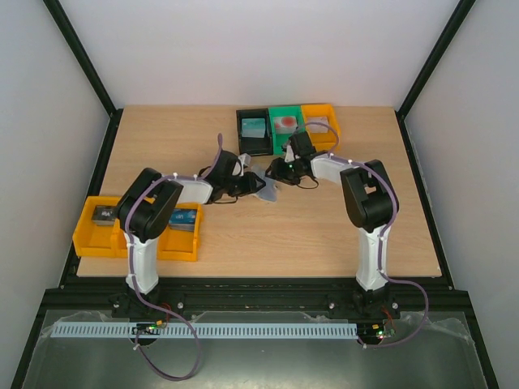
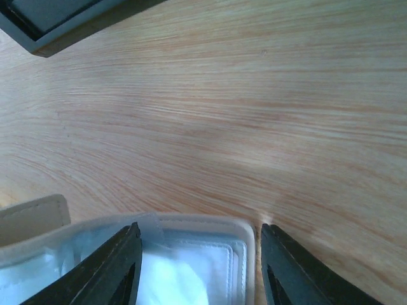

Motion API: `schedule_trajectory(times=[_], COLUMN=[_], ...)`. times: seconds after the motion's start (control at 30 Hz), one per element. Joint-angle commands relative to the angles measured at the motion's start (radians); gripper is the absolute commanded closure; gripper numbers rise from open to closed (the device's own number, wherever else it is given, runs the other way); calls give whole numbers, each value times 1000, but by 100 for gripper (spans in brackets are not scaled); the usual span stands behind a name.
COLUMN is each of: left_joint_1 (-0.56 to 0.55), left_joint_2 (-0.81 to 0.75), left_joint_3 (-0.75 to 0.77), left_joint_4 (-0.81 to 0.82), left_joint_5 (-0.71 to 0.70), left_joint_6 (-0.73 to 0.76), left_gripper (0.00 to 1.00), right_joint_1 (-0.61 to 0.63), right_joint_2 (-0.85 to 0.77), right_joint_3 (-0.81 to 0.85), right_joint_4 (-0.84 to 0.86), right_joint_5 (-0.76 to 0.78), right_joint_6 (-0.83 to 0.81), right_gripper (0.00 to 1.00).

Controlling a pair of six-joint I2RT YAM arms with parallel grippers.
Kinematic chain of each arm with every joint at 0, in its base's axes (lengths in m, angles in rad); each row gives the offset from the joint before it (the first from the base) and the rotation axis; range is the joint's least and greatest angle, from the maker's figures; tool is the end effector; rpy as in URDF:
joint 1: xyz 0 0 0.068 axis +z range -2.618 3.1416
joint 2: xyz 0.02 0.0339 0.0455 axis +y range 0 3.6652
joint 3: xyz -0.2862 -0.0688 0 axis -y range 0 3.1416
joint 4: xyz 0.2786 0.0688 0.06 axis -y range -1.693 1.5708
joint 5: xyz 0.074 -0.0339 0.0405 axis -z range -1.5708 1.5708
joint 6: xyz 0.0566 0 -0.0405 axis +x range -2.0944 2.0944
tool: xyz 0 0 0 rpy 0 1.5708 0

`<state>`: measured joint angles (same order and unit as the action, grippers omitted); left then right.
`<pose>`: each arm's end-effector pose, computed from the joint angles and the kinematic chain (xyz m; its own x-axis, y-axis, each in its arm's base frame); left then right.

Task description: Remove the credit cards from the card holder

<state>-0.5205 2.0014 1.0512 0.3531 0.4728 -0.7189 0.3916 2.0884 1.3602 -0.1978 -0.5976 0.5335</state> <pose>0.3803 -0.2477 0.1119 -0.8738 -0.1749 -0.4537 0.2578 0.6245 -0.7373 0.4334 0.2134 0.1250 -0.9555 0.0603 -0.2888 -0.1651 0.7019 0.6929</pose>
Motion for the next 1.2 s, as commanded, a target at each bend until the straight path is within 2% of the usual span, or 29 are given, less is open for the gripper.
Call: schedule_trajectory(times=[0.0,0.03,0.07,0.2,0.33,0.43,0.5,0.6,0.7,0.8,0.93,1.17], left_joint_1=[-16,-16,-16,-7,61,121,156,207,234,230,216,183], left_joint_2=[15,11,6,-54,-179,-304,-403,-552,-693,-811,-913,-1018], left_joint_3=[1,3,6,37,36,33,21,-2,-6,-25,-50,-71], left_joint_4=[57,55,50,-13,-51,-53,-27,64,113,142,226,226], left_joint_5=[41,40,37,53,121,207,253,334,391,410,433,457], left_joint_6=[8,13,22,145,253,340,388,366,338,295,196,208], left_gripper=[82,92,97,98,98,98,98,98,98,98,98,98], right_joint_1=[-12,-20,-31,-98,-164,-171,-169,-168,-145,-65,48,138], right_joint_2=[-25,-39,-54,-152,-282,-376,-434,-513,-610,-686,-742,-768], right_joint_3=[-39,-39,-36,-52,-78,-76,-80,-69,-52,-41,-19,24], right_joint_4=[-41,-45,-52,-12,114,207,308,434,490,487,507,528], right_joint_5=[-53,-50,-46,-88,-205,-330,-474,-624,-696,-691,-615,-557], right_joint_6=[30,22,14,4,-4,-23,4,62,51,-3,2,60], right_gripper=[49,49,49,45,38,33,31,31,30,27,30,39])
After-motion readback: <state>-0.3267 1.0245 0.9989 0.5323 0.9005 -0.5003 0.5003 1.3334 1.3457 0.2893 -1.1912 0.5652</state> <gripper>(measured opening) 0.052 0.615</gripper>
